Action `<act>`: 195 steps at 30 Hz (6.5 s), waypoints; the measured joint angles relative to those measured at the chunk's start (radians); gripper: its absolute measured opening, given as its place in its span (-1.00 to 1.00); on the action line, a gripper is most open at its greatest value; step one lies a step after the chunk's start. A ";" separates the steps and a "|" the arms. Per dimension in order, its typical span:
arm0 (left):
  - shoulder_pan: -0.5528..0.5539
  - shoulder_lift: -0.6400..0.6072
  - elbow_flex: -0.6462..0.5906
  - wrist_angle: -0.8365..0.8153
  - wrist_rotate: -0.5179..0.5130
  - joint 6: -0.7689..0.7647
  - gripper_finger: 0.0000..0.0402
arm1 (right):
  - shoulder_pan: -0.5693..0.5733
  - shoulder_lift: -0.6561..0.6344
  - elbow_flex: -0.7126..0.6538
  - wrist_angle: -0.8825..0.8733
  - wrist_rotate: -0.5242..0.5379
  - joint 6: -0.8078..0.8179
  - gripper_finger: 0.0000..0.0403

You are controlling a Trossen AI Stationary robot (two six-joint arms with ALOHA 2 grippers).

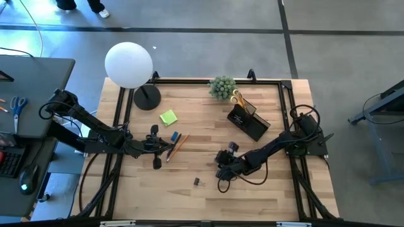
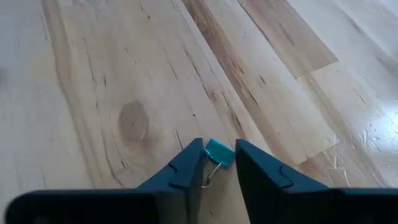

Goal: Pick and place office supplies into organizer
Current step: Put the blue binder clip into the desk organizer

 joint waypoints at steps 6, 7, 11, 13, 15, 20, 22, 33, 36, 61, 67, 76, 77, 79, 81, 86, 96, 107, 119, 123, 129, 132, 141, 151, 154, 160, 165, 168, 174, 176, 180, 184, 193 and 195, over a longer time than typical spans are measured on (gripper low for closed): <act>0.000 0.000 0.000 0.000 0.000 0.000 -1.00 | 0.000 -0.002 0.000 0.002 -0.006 -0.036 -0.76; 0.000 0.000 0.000 0.000 0.000 0.000 -1.00 | 0.000 -0.002 0.000 0.003 -0.006 -0.047 -0.77; 0.000 0.000 0.000 0.000 0.000 0.000 -1.00 | 0.000 -0.004 0.000 0.012 -0.010 -0.082 -0.76; 0.000 0.000 0.000 0.000 0.000 0.000 -1.00 | -0.003 -0.013 0.000 0.011 -0.023 -0.102 -0.74; 0.000 0.000 0.000 0.000 0.000 0.000 -1.00 | -0.008 -0.033 0.001 -0.005 -0.033 -0.128 -0.73; 0.000 0.000 0.000 -0.001 0.000 0.000 -1.00 | -0.033 -0.118 0.002 -0.069 -0.033 -0.183 -0.74; 0.000 0.000 0.000 -0.002 0.000 0.000 -1.00 | -0.042 -0.162 0.003 -0.114 -0.021 -0.189 -0.78; 0.000 0.000 0.000 -0.001 0.000 0.000 -1.00 | -0.042 -0.173 0.002 -0.117 -0.141 -0.002 -0.72; 0.000 0.000 0.000 0.000 0.000 0.000 -1.00 | -0.020 -0.103 0.002 -0.042 -0.158 0.004 -0.57; 0.000 0.000 0.000 -0.002 0.000 -0.001 -1.00 | -0.008 -0.034 0.008 -0.181 -0.162 -0.289 -0.45; 0.000 0.000 0.000 -0.002 0.000 0.000 -1.00 | -0.005 -0.037 0.010 -0.272 -0.153 -0.289 -0.50; 0.000 0.000 0.000 -0.002 0.000 0.000 -1.00 | -0.006 -0.094 -0.003 -0.261 -0.125 -0.211 -0.52; 0.000 0.000 0.000 -0.002 0.000 0.000 -1.00 | -0.007 -0.103 -0.004 -0.266 -0.125 -0.198 -0.52; 0.000 0.000 0.000 -0.002 0.000 0.000 -1.00 | -0.007 -0.112 -0.005 -0.271 -0.122 -0.170 -0.52; 0.000 0.000 0.000 -0.002 0.000 -0.001 -1.00 | -0.011 -0.113 -0.005 -0.263 -0.109 -0.121 -0.52; 0.000 0.000 0.000 -0.001 0.000 -0.001 -1.00 | -0.034 -0.103 -0.004 -0.267 -0.111 0.094 -0.52; 0.000 0.000 0.000 -0.001 0.000 -0.001 -1.00 | -0.056 -0.106 0.000 -0.273 -0.196 0.290 -0.44; 0.000 0.000 0.000 0.000 0.000 -0.001 -1.00 | -0.056 -0.104 0.000 -0.218 -0.150 0.228 -0.26; 0.000 0.000 0.000 0.000 0.000 -0.001 -1.00 | -0.095 -0.076 0.001 -0.156 -0.164 0.156 -0.32; 0.000 0.000 0.000 0.000 0.000 -0.001 -1.00 | -0.104 -0.039 0.007 -0.136 -0.169 0.152 -0.32; 0.000 0.000 0.000 0.000 0.000 -0.001 -1.00 | -0.104 -0.035 0.006 -0.143 -0.170 0.088 -0.32; 0.000 0.000 0.000 -0.001 0.000 -0.001 -1.00 | -0.105 -0.034 0.006 -0.137 -0.181 -0.023 -0.32; 0.000 0.000 0.000 -0.001 0.000 -0.001 -1.00 | -0.105 -0.035 0.007 -0.149 -0.214 -0.465 -0.32; 0.000 0.000 0.000 -0.003 0.000 -0.001 -1.00 | -0.107 -0.049 0.007 -0.189 -0.228 -0.727 -0.32; 0.000 0.000 0.000 -0.005 0.000 -0.001 -1.00 | -0.107 -0.085 0.003 -0.252 -0.229 -0.757 -0.32; 0.000 0.000 0.000 -0.008 0.000 -0.001 -1.00 | -0.098 -0.161 -0.002 -0.387 -0.253 -0.779 -0.32; 0.000 0.000 0.000 -0.008 0.000 -0.001 -1.00 | -0.086 -0.168 -0.004 -0.395 -0.314 -0.727 -0.32; 0.000 0.000 0.000 -0.007 0.000 -0.001 -1.00 | -0.077 -0.163 -0.005 -0.390 -0.315 -0.677 -0.32; 0.000 0.000 0.000 -0.006 0.000 -0.002 -1.00 | -0.062 -0.160 -0.007 -0.377 -0.306 -0.647 -0.32; 0.000 0.000 0.000 -0.006 0.000 -0.002 -1.00 | -0.057 -0.159 -0.008 -0.376 -0.300 -0.641 -0.34; 0.000 0.000 0.000 -0.007 0.000 -0.002 -1.00 | -0.057 -0.159 -0.008 -0.377 -0.309 -0.626 -0.50; 0.000 0.000 0.000 -0.007 0.000 -0.002 -1.00 | -0.057 -0.159 -0.008 -0.379 -0.308 -0.625 -0.75; 0.000 0.000 0.000 -0.007 0.000 -0.003 -1.00 | -0.057 -0.159 -0.002 -0.395 -0.291 -0.622 -0.94; 0.000 0.000 0.000 -0.007 0.000 -0.003 -1.00 | -0.058 -0.159 0.010 -0.425 -0.276 -0.624 -0.93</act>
